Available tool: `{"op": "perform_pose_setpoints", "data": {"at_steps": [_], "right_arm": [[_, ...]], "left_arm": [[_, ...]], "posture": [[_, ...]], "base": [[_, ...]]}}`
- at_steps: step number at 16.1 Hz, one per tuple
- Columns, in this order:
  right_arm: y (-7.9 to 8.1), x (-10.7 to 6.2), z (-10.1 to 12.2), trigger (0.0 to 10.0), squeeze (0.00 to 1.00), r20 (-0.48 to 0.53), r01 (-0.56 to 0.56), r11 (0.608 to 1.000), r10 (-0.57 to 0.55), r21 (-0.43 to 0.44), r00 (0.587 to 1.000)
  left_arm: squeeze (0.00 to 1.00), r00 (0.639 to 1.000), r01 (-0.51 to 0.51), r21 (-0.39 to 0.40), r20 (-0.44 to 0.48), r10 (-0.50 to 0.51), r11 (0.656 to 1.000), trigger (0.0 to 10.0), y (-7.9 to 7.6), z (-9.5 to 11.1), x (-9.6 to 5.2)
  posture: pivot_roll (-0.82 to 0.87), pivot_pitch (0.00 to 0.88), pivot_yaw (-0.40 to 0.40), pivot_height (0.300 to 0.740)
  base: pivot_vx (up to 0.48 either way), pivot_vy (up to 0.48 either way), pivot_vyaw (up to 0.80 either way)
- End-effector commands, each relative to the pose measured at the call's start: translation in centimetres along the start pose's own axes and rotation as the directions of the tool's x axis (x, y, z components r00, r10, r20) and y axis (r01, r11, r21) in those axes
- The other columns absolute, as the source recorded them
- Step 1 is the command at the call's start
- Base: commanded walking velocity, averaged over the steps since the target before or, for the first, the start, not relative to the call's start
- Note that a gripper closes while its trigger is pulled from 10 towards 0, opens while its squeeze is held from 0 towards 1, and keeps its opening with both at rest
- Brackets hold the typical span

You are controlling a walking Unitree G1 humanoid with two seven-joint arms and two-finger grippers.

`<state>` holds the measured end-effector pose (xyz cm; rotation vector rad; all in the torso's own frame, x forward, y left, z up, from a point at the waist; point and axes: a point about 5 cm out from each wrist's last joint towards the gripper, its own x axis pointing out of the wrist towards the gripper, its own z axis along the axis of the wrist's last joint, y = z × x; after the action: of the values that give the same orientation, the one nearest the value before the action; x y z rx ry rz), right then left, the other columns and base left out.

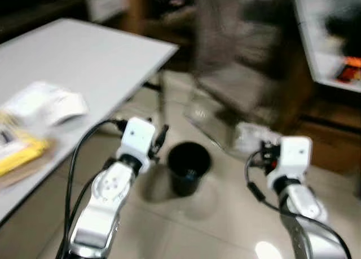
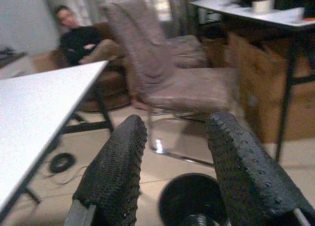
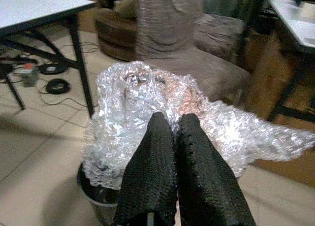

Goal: Picking trash to rubbish bin

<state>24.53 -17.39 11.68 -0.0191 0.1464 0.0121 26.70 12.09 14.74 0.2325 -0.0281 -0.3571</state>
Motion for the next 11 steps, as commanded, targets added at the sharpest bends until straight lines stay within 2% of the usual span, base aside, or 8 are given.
{"op": "perform_pose_setpoints", "data": {"at_steps": [1, 5, 8, 10, 11], "right_arm": [[-0.1, -0.1, 0.0, 10.0, 0.00, -0.005, -0.001, 1.000, 0.001, 0.002, 1.000], [0.0, 0.1, 0.0, 10.0, 0.00, -0.001, -0.004, 1.000, 0.004, 0.003, 1.000], [0.5, 0.3, 0.1, 10.0, 0.00, -0.003, -0.056, 0.998, 0.056, -0.019, 0.998], [1.1, 0.4, -0.1, 10.0, 0.00, -0.035, -0.132, 0.988, 0.130, -0.076, 0.991], [1.5, 0.4, -0.4, 10.0, 0.00, -0.052, -0.180, 0.977, 0.176, -0.110, 0.983]], "left_arm": [[0.00, 1.000, 0.000, -0.005, 0.018, 0.000, 1.000, 10.0, 0.3, 0.2, 0.0], [0.00, 0.999, -0.019, 0.004, 0.028, 0.018, 1.000, 10.0, 1.0, 0.5, 0.3], [0.00, 0.999, -0.043, 0.016, 0.014, 0.043, 0.999, 10.0, 1.4, 0.2, 0.3], [0.00, 0.998, -0.070, 0.013, 0.004, 0.070, 0.997, 10.0, 1.8, 0.0, 0.1], [0.00, 0.997, -0.079, 0.013, 0.001, 0.079, 0.997, 10.0, 2.0, -0.1, 0.0]], "posture": [[-0.05, 0.033, -0.027, 0.740], [-0.05, 0.030, -0.022, 0.740], [-0.04, 0.028, -0.022, 0.740], [-0.04, 0.028, -0.028, 0.740], [-0.04, 0.028, -0.033, 0.740]], "base": [[0.000, 0.000, -0.80], [0.334, 0.000, -0.80], [0.345, 0.000, 0.00], [0.349, 0.000, 0.00], [0.345, 0.000, 0.80]]}}
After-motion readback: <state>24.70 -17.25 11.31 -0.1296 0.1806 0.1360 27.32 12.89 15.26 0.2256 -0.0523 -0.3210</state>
